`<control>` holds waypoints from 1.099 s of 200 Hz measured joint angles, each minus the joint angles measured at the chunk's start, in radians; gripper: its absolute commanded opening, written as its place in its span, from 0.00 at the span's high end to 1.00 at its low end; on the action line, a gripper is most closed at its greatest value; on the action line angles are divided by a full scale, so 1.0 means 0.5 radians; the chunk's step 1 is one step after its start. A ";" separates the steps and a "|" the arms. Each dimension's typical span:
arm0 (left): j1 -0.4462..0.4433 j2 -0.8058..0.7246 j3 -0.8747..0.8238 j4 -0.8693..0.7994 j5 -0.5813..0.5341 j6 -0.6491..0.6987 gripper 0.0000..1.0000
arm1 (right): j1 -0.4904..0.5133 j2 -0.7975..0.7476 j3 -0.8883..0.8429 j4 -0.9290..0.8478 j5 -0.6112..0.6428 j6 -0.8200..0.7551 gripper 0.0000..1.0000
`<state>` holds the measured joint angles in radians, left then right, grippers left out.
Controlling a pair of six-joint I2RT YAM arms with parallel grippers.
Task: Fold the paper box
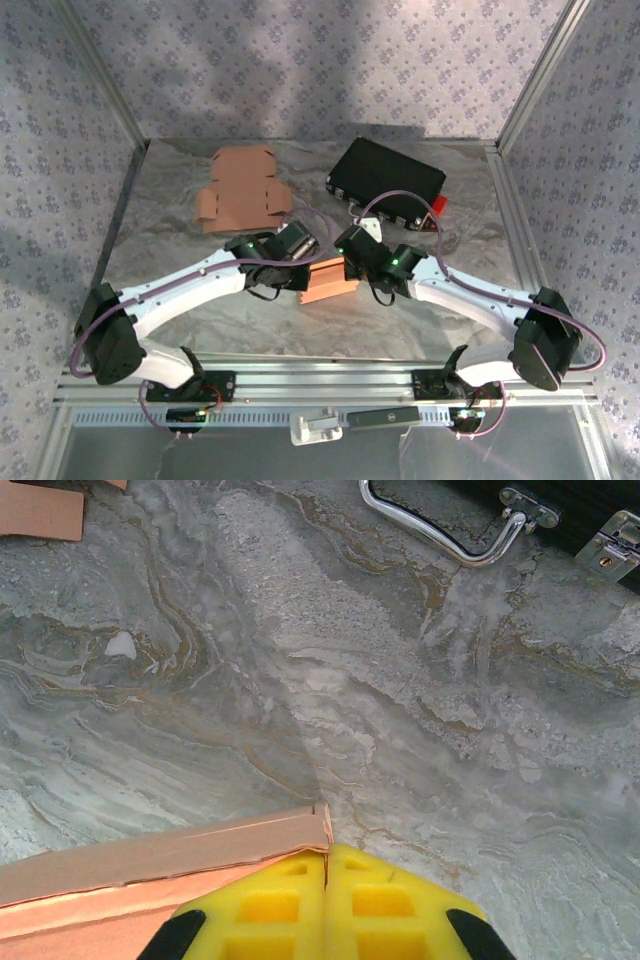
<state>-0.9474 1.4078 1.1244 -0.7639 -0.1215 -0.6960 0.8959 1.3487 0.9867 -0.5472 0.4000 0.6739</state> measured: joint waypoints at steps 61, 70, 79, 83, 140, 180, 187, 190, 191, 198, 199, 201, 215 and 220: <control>-0.051 -0.037 -0.003 0.011 -0.063 -0.091 0.79 | 0.013 0.001 0.004 -0.008 0.010 0.034 1.00; -0.057 -0.047 -0.004 0.014 -0.076 -0.110 0.79 | 0.017 0.002 0.007 -0.011 0.011 0.037 1.00; -0.062 -0.054 -0.005 0.016 -0.090 -0.123 0.79 | 0.020 0.002 0.011 -0.025 0.011 0.043 1.00; -0.063 -0.056 -0.005 0.016 -0.096 -0.130 0.79 | 0.021 0.002 0.011 -0.031 0.011 0.046 1.00; -0.075 -0.067 -0.037 0.030 -0.166 -0.191 0.85 | 0.043 0.007 0.033 -0.083 0.025 0.108 1.00; -0.096 -0.067 -0.073 0.047 -0.224 -0.233 0.90 | 0.061 0.031 0.067 -0.144 0.056 0.198 1.00; -0.100 -0.067 -0.079 0.055 -0.230 -0.239 0.90 | 0.071 0.039 0.074 -0.155 0.069 0.220 1.00; -0.101 -0.067 -0.082 0.059 -0.232 -0.242 0.90 | 0.076 0.042 0.077 -0.159 0.077 0.230 1.00; -0.101 -0.067 -0.083 0.061 -0.234 -0.244 0.90 | 0.077 0.043 0.078 -0.161 0.078 0.233 1.00; -0.101 -0.067 -0.090 0.069 -0.240 -0.251 0.90 | 0.087 0.051 0.084 -0.167 0.092 0.254 1.00; -0.101 -0.067 -0.092 0.070 -0.242 -0.253 0.90 | 0.089 0.053 0.085 -0.169 0.095 0.261 1.00; -0.101 -0.067 -0.095 0.075 -0.247 -0.257 0.91 | 0.092 0.055 0.087 -0.171 0.099 0.266 1.00; -0.105 -0.067 -0.110 0.089 -0.267 -0.272 0.93 | 0.114 0.071 0.098 -0.184 0.130 0.309 1.00; -0.108 -0.067 -0.114 0.093 -0.269 -0.281 0.94 | 0.124 0.076 0.101 -0.189 0.139 0.324 1.00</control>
<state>-1.0012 1.3743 1.0676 -0.7174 -0.2562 -0.8364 0.9577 1.3869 1.0370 -0.6418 0.4694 0.8360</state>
